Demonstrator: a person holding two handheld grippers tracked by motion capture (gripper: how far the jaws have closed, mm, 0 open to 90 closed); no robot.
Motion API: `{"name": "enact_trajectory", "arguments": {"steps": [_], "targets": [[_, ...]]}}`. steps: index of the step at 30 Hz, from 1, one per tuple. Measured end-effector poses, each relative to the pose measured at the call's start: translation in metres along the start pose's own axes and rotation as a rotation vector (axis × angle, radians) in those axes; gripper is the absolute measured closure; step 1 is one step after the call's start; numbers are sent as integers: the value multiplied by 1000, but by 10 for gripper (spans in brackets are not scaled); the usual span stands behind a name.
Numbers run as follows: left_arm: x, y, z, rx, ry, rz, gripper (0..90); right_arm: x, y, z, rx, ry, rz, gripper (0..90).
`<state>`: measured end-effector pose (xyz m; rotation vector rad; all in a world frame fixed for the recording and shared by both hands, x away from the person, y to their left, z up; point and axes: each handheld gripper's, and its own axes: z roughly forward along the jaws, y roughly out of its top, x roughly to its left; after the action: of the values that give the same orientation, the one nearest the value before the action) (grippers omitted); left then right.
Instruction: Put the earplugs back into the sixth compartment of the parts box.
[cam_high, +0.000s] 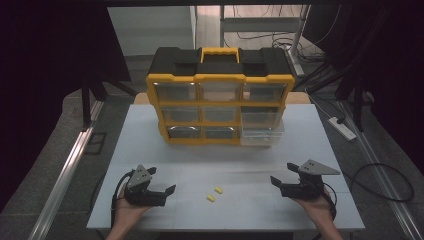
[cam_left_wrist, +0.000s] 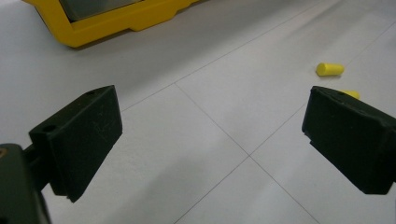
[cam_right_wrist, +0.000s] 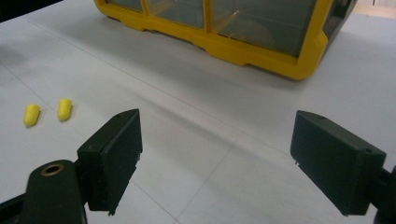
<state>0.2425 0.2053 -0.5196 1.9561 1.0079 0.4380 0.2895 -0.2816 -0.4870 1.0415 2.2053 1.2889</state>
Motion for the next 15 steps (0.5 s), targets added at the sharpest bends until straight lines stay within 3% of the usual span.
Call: {"name": "enact_trajectory", "arguments": {"steps": [15], "targets": [[-1,0,2,7,-9,0,46,19,28,12,13,45,-56,177]]}}
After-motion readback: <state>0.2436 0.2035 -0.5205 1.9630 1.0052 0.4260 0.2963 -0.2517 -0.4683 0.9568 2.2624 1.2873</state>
